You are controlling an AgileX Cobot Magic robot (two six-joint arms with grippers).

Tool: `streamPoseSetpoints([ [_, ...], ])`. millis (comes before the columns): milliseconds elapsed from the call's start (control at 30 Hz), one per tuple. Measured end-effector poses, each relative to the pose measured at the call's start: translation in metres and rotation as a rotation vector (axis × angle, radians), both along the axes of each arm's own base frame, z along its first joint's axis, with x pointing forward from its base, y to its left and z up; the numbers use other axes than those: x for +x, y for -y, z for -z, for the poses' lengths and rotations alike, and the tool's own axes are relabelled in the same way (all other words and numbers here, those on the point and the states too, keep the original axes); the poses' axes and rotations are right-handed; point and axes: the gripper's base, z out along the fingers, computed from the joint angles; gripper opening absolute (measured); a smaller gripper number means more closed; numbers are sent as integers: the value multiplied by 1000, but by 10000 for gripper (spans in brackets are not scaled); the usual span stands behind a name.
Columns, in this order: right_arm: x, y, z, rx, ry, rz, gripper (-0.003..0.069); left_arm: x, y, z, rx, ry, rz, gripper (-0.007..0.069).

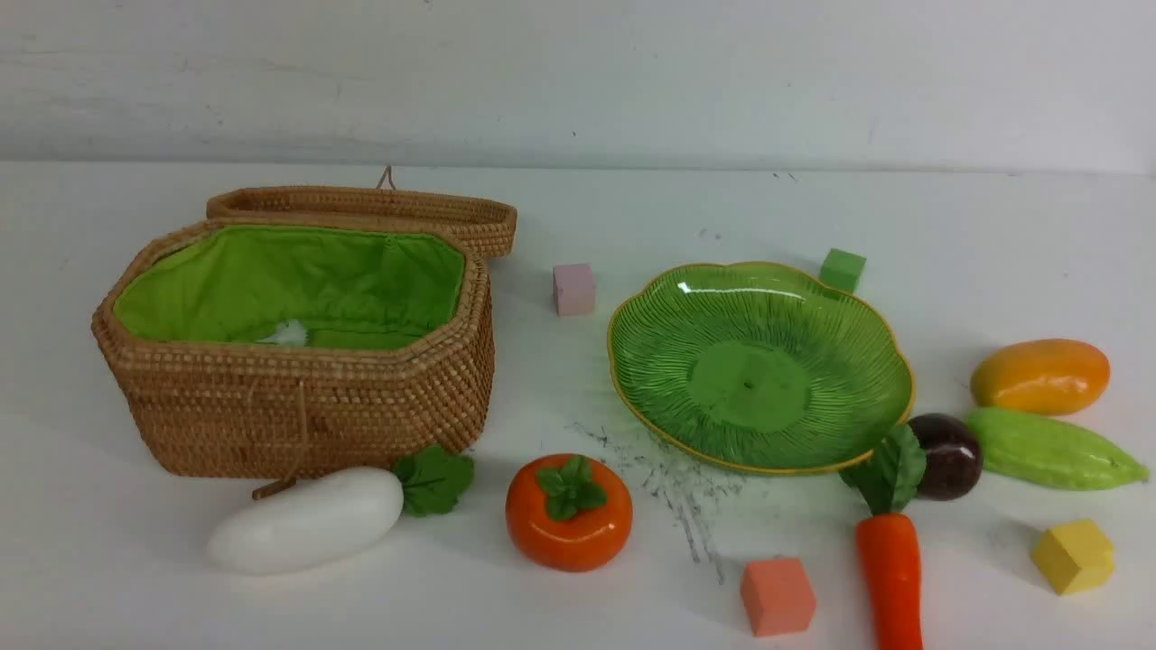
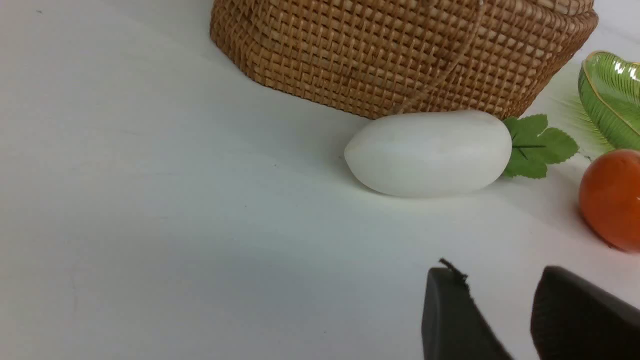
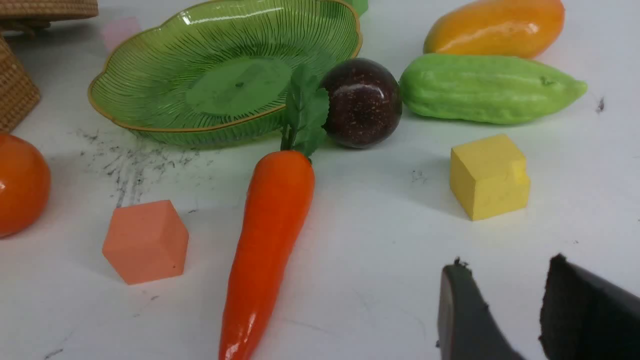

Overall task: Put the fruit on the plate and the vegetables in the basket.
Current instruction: Take a daikon with your left arm and place it on the basket on the left.

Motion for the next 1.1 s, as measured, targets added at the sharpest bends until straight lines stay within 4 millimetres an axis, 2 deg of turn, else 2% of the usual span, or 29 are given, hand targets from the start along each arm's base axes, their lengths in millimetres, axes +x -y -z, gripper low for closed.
streamPoseSetpoints([
  [933, 0, 0, 0, 1, 0, 0, 240, 1, 0, -3, -2, 35, -5, 239],
  [1000, 0, 0, 0, 1, 0, 0, 240, 2, 0, -9, -70, 89, -16, 239],
  [1100, 0, 0, 0, 1, 0, 0, 240, 4, 1, -19, -278, 170, -47, 239],
])
